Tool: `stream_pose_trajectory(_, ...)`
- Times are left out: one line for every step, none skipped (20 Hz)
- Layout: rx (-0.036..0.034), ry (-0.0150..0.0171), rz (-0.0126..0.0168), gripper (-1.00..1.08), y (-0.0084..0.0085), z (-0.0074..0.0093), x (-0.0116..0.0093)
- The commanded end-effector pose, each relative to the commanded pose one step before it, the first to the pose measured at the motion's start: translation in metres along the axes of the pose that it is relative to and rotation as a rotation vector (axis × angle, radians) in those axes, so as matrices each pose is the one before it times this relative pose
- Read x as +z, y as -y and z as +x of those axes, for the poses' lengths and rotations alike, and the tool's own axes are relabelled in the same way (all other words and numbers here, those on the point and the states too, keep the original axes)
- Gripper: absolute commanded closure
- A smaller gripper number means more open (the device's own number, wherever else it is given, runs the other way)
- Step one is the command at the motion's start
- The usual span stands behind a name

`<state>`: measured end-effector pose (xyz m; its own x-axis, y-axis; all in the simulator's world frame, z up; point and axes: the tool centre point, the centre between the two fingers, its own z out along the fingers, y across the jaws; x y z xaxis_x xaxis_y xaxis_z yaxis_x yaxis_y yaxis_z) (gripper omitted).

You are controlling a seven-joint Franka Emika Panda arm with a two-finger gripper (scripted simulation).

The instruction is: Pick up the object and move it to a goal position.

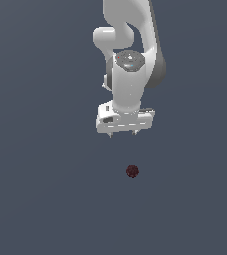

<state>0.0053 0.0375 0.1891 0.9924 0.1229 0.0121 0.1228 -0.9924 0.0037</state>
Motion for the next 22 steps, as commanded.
stream_pose_trajectory(-0.01971,0.00084,-0.00094,-0.92,0.00069,0.00168,0.0016)
stream_pose_trajectory(-0.01121,0.00029,-0.00055,-0.92,0.0003,0.00101,0.00084)
stream_pose_trajectory(-0.01233,0.00033,-0.00058,-0.92,0.00033,0.00111,0.00093)
stream_pose_trajectory(-0.01358,0.00039,-0.00061,-0.92,0.00038,0.00121,0.00103)
stream_pose_trajectory(-0.01508,0.00047,-0.00064,-0.92,0.00042,0.00134,0.00115)
stream_pose_trajectory(-0.01633,0.00051,-0.00066,-0.92,0.00044,0.00145,0.00125)
stream_pose_trajectory(-0.01775,0.00054,-0.00068,-0.92,0.00045,0.00158,0.00137)
stream_pose_trajectory(-0.01919,0.00057,-0.0007,-0.92,0.00044,0.00172,0.00149)
stream_pose_trajectory(-0.02054,0.00061,-0.00071,-0.92,0.00046,0.00184,0.0016)
stream_pose_trajectory(-0.02196,0.00065,-0.0007,-0.92,0.00046,0.00197,0.00172)
stream_pose_trajectory(-0.02341,0.00069,-0.00069,-0.92,0.00044,0.0021,0.00185)
stream_pose_trajectory(-0.02493,0.00072,-0.00067,-0.92,0.00042,0.00223,0.00199)
stream_pose_trajectory(-0.02643,0.00074,-0.00063,-0.92,0.0004,0.00237,0.00212)
stream_pose_trajectory(-0.02791,0.00076,-0.00059,-0.92,0.00037,0.0025,0.00226)
stream_pose_trajectory(-0.02939,0.00077,-0.00054,-0.92,0.00032,0.00263,0.0024)
stream_pose_trajectory(-0.03034,0.00076,-0.00046,-0.92,0.00027,0.00271,0.00249)
stream_pose_trajectory(-0.03038,0.00071,-0.00037,-0.92,0.00019,0.0027,0.00252)
stream_pose_trajectory(-0.03032,0.00067,-0.00029,-0.92,0.00012,0.00269,0.00254)
stream_pose_trajectory(-0.03027,0.00061,-0.00021,-0.92,0.00005,0.00267,0.00255)
stream_pose_trajectory(-0.03018,0.00056,-0.00013,-0.92,-0.00003,0.00264,0.00257)
stream_pose_trajectory(-0.03014,0.0005,-0.00005,-0.92,-0.00009,0.00262,0.00258)
stream_pose_trajectory(-0.03006,0.00044,0.00002,-0.92,-0.00017,0.00259,0.00259)
